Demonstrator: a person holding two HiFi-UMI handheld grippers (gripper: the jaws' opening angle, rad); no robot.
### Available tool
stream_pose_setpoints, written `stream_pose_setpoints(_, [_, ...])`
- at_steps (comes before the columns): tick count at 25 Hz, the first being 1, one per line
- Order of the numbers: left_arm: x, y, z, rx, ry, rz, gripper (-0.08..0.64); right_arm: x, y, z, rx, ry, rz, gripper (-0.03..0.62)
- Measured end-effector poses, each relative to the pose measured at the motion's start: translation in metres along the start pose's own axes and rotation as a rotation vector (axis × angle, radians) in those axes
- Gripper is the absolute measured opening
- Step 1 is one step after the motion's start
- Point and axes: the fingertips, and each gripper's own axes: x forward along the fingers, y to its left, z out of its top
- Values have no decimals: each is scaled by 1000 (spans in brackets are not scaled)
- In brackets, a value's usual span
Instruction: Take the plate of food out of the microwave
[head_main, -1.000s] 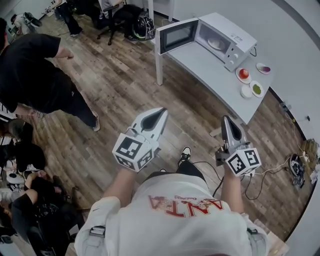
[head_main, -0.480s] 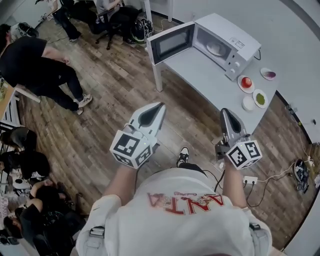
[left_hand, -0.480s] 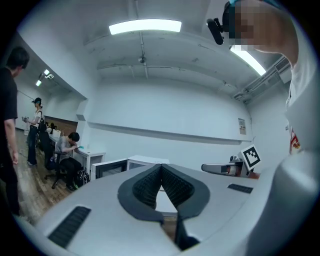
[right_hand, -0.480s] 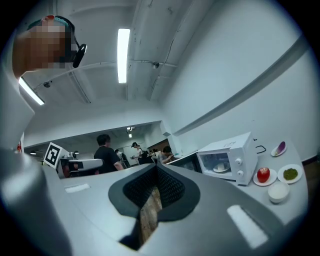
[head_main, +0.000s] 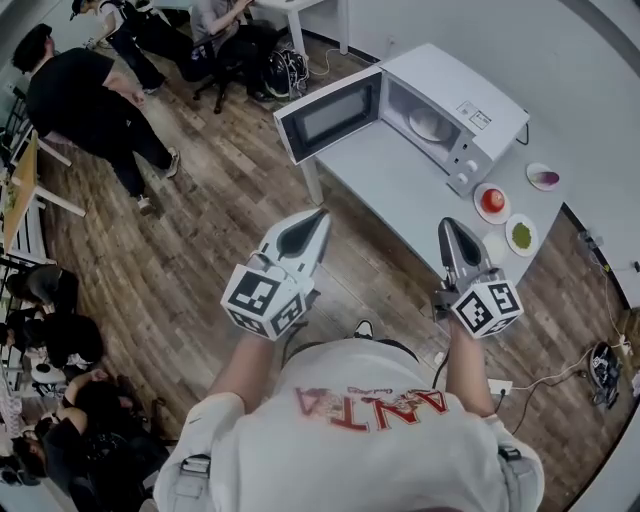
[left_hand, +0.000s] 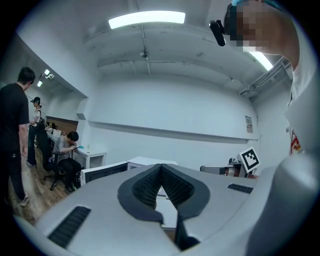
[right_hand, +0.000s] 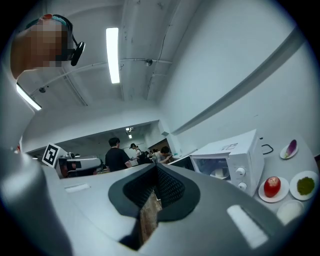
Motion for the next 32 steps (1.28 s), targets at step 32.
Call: stream_pose_setpoints(32, [230,154,-8,-29,106,-467,9,186,-100,-14,129,-32,-490,3])
